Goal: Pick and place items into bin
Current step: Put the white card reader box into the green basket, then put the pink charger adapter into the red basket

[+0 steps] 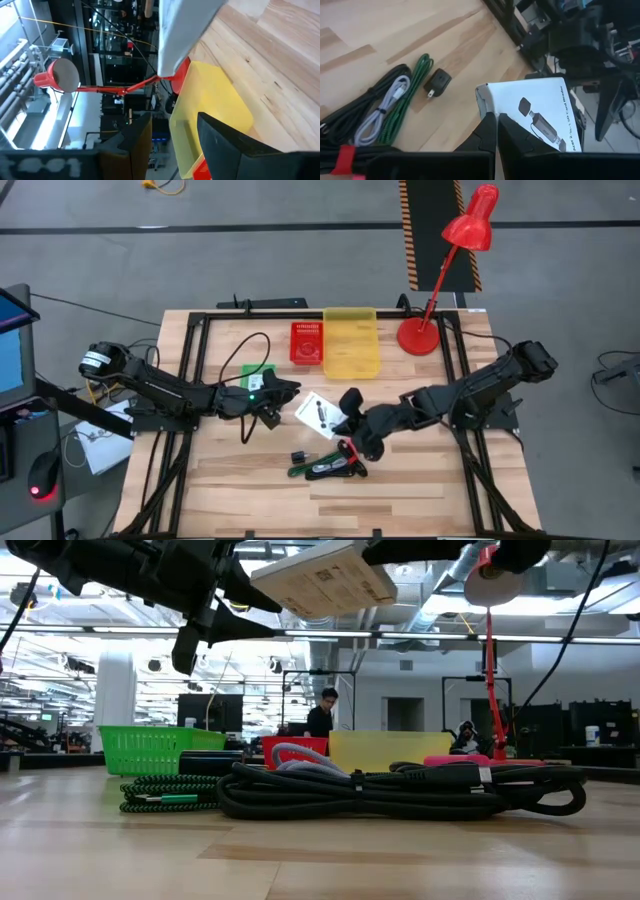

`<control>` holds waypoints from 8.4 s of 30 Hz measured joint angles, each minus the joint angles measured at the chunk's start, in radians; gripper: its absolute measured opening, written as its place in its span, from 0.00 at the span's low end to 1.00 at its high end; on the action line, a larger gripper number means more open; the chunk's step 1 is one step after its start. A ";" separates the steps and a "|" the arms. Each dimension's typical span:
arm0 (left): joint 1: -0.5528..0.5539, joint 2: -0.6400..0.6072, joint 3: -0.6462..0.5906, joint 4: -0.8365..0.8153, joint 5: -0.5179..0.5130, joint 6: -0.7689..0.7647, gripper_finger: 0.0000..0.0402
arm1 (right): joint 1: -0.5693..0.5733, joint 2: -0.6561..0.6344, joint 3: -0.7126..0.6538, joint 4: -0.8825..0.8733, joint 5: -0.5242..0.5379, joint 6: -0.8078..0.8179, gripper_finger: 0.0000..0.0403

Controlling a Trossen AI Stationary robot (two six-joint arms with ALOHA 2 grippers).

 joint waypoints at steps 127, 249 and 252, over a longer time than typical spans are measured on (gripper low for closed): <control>-0.196 -0.008 0.237 -1.285 -0.382 -2.592 0.07 | -0.143 0.004 -0.001 -0.267 0.220 0.437 0.28; -0.223 -0.116 0.145 -0.545 0.112 -1.110 0.26 | 0.052 0.004 0.000 -0.511 0.229 1.272 0.28; -0.177 -0.187 0.051 -0.426 0.178 -1.090 0.26 | 0.077 0.004 0.000 -0.513 0.297 1.388 0.28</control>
